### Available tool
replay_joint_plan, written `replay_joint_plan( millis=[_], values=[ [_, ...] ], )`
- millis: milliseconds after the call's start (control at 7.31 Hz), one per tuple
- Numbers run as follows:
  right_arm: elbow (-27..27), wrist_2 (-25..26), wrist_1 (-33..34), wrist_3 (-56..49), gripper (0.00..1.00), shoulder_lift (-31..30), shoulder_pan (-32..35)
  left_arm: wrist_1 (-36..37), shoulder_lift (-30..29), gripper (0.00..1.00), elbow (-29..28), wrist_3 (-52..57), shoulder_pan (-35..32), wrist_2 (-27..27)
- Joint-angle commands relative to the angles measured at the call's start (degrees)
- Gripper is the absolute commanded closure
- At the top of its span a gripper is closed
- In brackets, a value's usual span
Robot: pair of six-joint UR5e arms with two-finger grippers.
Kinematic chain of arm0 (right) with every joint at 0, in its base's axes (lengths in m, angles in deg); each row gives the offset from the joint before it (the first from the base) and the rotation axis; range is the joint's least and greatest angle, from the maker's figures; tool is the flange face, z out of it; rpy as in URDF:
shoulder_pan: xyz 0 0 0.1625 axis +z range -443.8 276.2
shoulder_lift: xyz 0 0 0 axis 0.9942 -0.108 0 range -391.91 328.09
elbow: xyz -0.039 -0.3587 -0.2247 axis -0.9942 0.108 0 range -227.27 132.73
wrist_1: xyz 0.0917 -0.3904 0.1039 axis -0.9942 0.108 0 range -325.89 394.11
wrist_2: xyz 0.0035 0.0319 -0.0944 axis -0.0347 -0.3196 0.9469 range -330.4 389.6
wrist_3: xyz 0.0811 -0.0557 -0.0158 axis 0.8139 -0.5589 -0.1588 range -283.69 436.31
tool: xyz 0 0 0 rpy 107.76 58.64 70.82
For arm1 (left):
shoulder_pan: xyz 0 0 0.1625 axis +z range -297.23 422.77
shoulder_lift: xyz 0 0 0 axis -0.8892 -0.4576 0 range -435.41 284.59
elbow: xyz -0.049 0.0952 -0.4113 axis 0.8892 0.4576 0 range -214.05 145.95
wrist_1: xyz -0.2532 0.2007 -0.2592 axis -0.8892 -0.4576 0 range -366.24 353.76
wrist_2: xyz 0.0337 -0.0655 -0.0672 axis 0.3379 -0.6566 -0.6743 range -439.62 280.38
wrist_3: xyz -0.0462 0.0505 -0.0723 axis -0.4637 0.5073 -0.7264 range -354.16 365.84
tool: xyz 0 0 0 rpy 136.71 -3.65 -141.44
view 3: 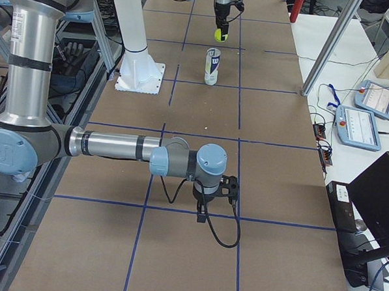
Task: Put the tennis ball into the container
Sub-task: 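Lift the ball with the left gripper and carry it over the clear cup, then open the left gripper to drop the ball into the cup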
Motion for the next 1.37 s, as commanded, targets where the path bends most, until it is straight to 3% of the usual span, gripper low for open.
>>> replay_joint_plan(
  millis=[0, 547, 684, 821, 957, 1231],
  values=[
    [0.01, 0.00, 0.00, 0.00, 0.00, 0.07, 0.00, -0.07, -2.89, 0.66, -3.90, -1.52, 1.94, 0.30],
    [0.01, 0.00, 0.00, 0.00, 0.00, 0.07, 0.00, -0.07, -3.43, 0.63, -4.97, -1.96, 3.44, 0.38],
    [-0.08, 0.00, 0.00, 0.00, 0.00, 0.07, 0.00, -0.07, -3.34, 0.52, -5.06, -1.96, 3.44, 0.38],
    [-0.08, 0.00, 0.00, 0.00, 0.00, -0.02, 0.00, -0.07, -3.34, 0.22, -4.97, -2.05, 3.44, 0.47],
    [0.01, 0.00, 0.00, 0.00, 0.00, -0.02, 0.00, -0.07, -3.34, 0.01, -4.97, -2.05, 3.44, 0.38],
    [0.01, 0.00, 0.00, 0.00, 0.00, 0.07, 0.00, -0.07, -3.34, 0.01, -4.88, -2.14, 3.36, 0.38]
  ],
)
